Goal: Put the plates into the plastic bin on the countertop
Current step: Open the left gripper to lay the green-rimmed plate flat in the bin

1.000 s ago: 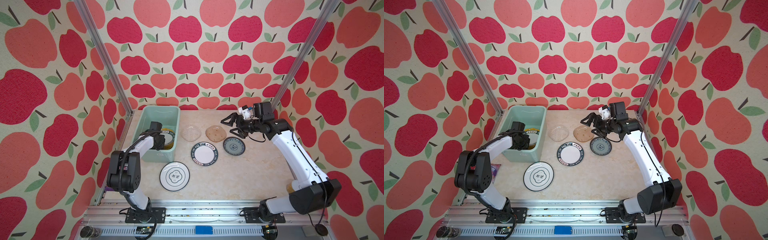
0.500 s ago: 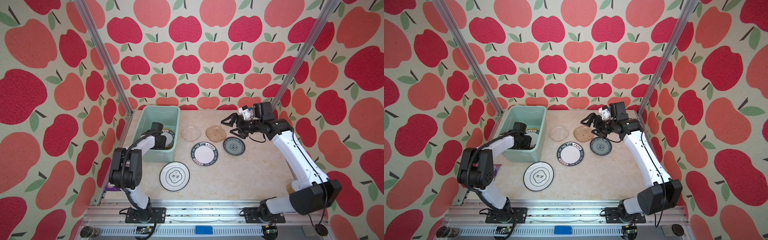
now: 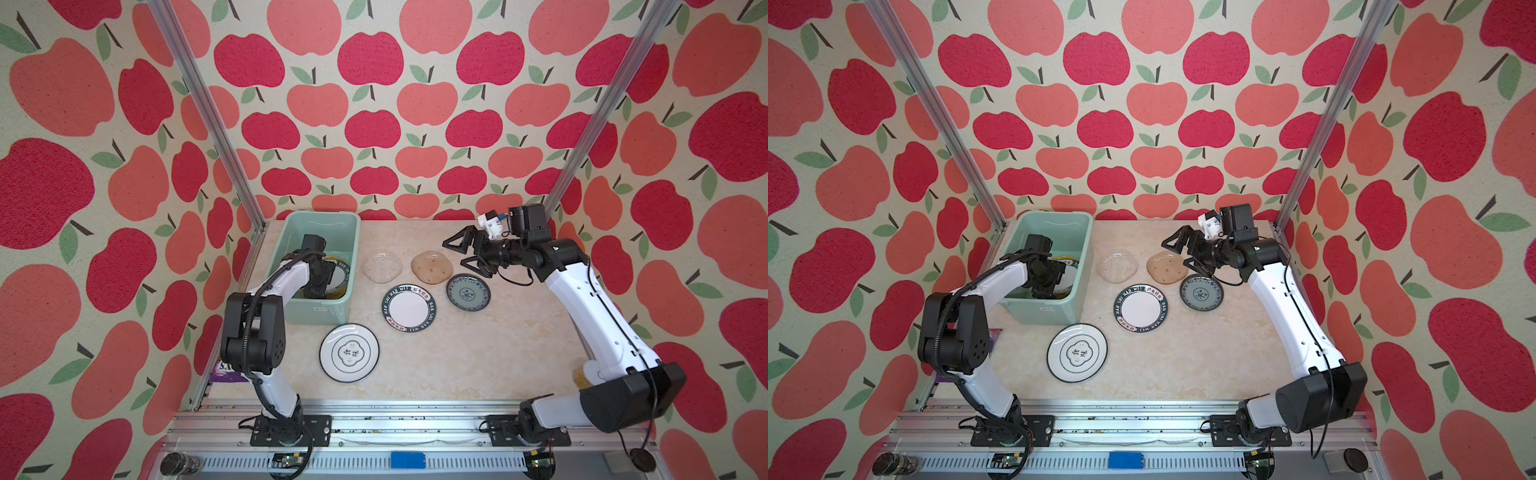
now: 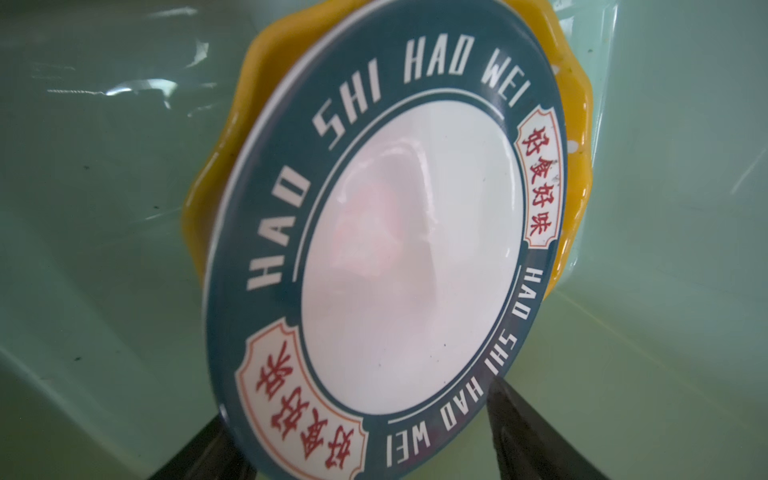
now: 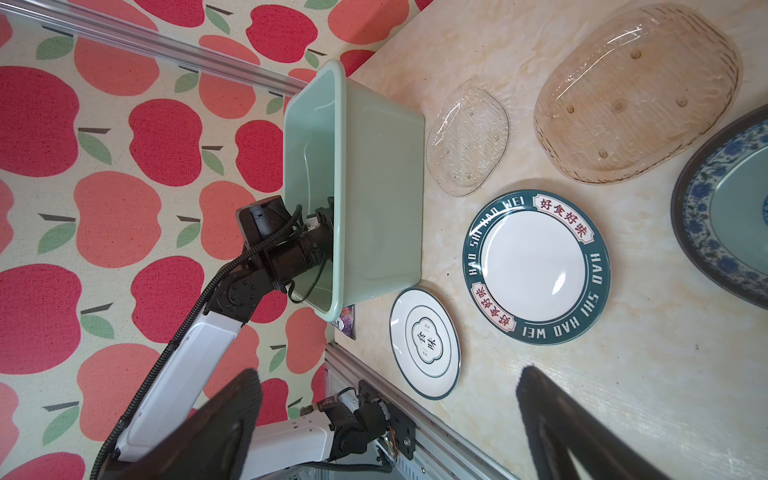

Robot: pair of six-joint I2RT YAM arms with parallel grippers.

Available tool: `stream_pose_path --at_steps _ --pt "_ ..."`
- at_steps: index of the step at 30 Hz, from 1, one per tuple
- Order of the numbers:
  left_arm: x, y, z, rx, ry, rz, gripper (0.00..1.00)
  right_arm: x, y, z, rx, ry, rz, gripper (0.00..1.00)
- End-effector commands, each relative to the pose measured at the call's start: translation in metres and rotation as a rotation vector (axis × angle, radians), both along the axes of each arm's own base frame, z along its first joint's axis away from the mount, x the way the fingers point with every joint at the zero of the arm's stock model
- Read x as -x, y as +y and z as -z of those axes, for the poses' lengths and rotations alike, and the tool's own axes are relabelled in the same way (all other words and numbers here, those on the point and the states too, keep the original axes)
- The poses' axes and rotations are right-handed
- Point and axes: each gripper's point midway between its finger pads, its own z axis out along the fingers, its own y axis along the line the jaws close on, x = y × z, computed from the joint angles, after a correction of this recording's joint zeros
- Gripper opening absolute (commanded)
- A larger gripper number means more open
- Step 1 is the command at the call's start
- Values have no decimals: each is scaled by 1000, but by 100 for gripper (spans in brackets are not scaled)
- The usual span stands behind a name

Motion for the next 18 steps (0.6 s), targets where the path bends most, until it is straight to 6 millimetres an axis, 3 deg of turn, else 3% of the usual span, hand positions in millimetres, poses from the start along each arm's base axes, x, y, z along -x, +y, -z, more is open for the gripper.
stream_pose_path --at_steps 1,6,13,16,18 --pt "9 13 -34 -69 8 21 88 7 -6 -5 -1 -13 2 99" --pt "13 26 -62 -107 -28 36 96 10 -7 -7 -3 -18 8 99" --pt "25 34 -80 -106 -69 22 98 13 -10 -14 -13 -33 22 99" --pt "22 37 -103 -147 -139 71 98 16 -11 -14 -5 -26 26 99" --pt "16 37 -130 -206 -210 153 97 18 -13 -11 11 -11 28 99"
